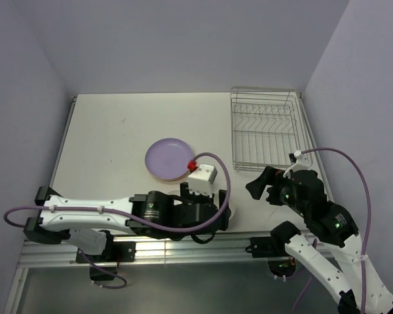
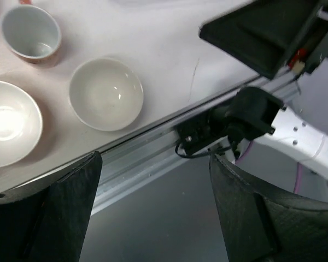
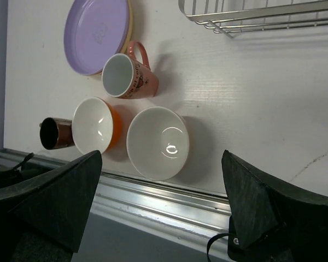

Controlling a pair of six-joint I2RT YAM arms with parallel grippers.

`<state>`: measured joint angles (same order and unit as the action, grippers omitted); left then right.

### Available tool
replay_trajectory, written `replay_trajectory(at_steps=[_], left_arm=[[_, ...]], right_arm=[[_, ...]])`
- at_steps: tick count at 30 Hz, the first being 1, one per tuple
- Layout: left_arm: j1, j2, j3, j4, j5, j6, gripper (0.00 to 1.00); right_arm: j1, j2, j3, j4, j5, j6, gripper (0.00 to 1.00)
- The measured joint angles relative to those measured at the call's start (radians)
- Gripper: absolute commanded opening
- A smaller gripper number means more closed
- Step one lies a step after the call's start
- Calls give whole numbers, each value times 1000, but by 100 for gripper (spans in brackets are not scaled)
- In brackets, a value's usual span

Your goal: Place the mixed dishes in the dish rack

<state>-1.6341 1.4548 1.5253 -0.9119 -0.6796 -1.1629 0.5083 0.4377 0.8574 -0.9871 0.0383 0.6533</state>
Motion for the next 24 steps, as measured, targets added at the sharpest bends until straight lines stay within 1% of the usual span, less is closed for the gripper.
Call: replay_trajectory(at_steps=[4, 10, 16, 20, 24], left_arm=[[6, -77, -52, -24, -45, -47, 89], [34, -91, -176, -49, -42, -89, 90], [126, -90, -329, 61, 47, -48, 89], [193, -42, -342, 135, 114, 3, 89], [244, 68, -330, 190, 168, 57, 88]], right_arm=[[0, -11, 0, 0, 8, 2, 98], [0, -26, 10, -3, 28, 5, 98], [0, -30, 14, -4, 29, 9, 98], [0, -31, 14, -10, 29, 11, 98], [0, -39, 14, -11, 29, 11, 98]])
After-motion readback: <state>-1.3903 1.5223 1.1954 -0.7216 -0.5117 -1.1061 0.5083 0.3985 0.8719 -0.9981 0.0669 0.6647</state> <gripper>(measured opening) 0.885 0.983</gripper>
